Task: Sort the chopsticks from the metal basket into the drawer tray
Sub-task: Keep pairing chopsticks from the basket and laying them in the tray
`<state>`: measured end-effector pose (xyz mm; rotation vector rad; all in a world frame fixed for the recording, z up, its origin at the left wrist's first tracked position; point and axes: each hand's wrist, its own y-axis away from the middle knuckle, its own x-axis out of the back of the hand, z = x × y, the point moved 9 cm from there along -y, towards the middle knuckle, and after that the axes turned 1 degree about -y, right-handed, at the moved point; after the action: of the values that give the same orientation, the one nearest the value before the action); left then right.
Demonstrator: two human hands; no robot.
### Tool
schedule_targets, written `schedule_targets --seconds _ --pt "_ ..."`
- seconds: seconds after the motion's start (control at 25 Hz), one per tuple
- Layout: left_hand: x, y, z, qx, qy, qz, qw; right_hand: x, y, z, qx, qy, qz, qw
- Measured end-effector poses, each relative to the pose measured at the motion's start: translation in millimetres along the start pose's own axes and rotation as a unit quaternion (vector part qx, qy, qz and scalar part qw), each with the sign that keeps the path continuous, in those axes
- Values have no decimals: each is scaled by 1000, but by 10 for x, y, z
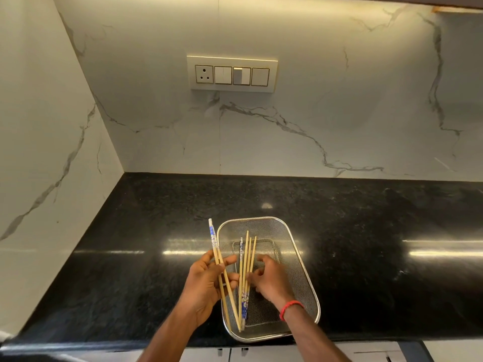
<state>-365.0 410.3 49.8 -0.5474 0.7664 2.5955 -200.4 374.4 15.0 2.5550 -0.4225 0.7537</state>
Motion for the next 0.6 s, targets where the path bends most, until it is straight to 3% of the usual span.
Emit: schedule_targets --seconds 0.44,0.6 --pt "-57 8 -82 25 -5 10 1000 -105 -101 79 -26 -80 -10 996" --pt "-116 12 -115 26 -21 -5 999 -38 -88 111 -30 -152 24 988"
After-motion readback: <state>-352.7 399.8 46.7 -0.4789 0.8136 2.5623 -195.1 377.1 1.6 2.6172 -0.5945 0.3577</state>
